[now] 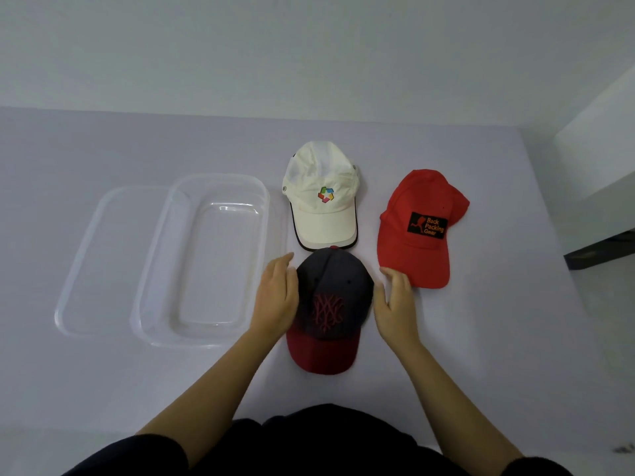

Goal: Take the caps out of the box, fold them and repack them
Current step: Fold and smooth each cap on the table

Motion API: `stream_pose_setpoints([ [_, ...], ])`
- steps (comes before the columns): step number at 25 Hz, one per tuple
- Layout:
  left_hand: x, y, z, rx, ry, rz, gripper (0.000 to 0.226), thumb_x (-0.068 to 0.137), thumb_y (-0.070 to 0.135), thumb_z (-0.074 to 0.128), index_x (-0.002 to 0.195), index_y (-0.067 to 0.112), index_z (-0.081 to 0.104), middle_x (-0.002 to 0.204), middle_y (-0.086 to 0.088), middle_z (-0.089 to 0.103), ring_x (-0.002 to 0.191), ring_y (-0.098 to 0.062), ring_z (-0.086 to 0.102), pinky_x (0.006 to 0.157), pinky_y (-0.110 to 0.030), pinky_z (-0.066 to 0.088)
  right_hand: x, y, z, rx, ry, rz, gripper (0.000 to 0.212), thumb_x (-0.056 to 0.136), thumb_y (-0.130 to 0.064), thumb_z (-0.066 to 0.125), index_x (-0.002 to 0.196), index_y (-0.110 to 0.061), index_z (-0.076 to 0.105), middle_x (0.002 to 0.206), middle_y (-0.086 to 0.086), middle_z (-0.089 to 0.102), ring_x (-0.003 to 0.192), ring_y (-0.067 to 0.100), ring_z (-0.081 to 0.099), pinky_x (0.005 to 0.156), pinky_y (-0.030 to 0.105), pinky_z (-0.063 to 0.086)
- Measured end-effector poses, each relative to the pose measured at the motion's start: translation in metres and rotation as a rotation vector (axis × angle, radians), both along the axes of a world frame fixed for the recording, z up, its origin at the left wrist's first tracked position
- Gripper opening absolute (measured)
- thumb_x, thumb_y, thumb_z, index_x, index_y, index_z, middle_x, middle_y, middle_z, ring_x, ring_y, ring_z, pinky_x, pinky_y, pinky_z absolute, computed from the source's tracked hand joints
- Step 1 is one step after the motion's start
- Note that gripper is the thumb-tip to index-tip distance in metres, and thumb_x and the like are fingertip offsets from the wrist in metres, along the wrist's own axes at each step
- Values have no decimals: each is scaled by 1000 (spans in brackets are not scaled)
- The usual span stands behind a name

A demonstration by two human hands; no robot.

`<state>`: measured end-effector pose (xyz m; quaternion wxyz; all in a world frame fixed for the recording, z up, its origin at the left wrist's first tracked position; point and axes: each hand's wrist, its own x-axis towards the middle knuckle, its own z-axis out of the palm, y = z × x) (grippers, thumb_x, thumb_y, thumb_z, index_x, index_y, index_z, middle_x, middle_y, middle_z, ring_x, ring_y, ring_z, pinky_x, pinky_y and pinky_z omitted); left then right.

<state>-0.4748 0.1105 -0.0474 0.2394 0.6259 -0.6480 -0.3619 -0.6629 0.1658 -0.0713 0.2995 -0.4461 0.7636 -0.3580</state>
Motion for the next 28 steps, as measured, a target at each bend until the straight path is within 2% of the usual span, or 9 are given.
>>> stream_pose_setpoints([
  [2,14,34,-6,-44,10,-171,50,92,11,35,142,8,36,142,-4,43,129,-15,40,105,-17,26,9,34,-5,48,12,50,52,85,4,49,135,-8,40,135,4,44,124,11,38,103,23,30],
  [4,29,61,-23,-52,-52,-355,74,77,7,40,148,12,18,154,-2,20,142,-13,21,115,-26,23,21,61,-14,151,-19,177,75,74,9,50,143,-7,27,149,4,29,138,17,27,111,25,25],
  [8,42,83,-63,44,-224,-571,105,72,19,50,145,23,-25,153,-10,-27,146,-27,-11,116,-42,25,38,86,-41,261,159,433,97,74,-16,59,146,-6,-5,151,-2,-9,144,16,0,119,33,6],
  [11,28,84,-71,51,-281,-512,100,82,42,55,142,29,-24,155,-20,-18,146,-36,3,113,-42,30,49,82,-45,257,327,338,92,82,-31,57,144,-2,-5,156,14,5,145,23,9,115,36,-1],
  [13,17,85,-67,75,-348,-402,93,93,29,49,142,21,-29,156,-21,-13,146,-36,8,115,-43,27,57,79,-40,286,345,272,80,88,-17,48,142,-2,-8,156,20,11,146,28,11,114,34,-6],
  [16,3,95,-58,151,-232,-246,76,96,23,35,141,14,-25,160,-13,-2,148,-24,6,119,-35,5,69,79,-39,267,246,211,73,83,-14,35,147,1,4,156,19,15,146,26,10,116,37,-8],
  [20,5,98,-53,203,-98,-261,83,81,30,32,148,8,-12,157,-9,22,143,-24,24,117,-28,0,67,84,-43,234,61,240,68,83,-16,31,148,-6,12,156,12,20,147,21,1,115,38,-12],
  [25,1,100,-49,279,-53,-283,80,86,27,36,149,10,-11,159,-9,14,143,-28,23,119,-39,15,62,87,-36,294,-12,279,72,82,-28,24,148,-8,4,158,10,8,146,19,-5,113,33,-15],
  [28,7,97,-51,222,-133,-379,83,84,11,41,148,3,-11,159,-12,5,144,-29,19,116,-44,19,50,84,-36,325,80,317,70,86,-19,33,148,-6,4,158,12,9,147,23,-6,117,39,-7],
])
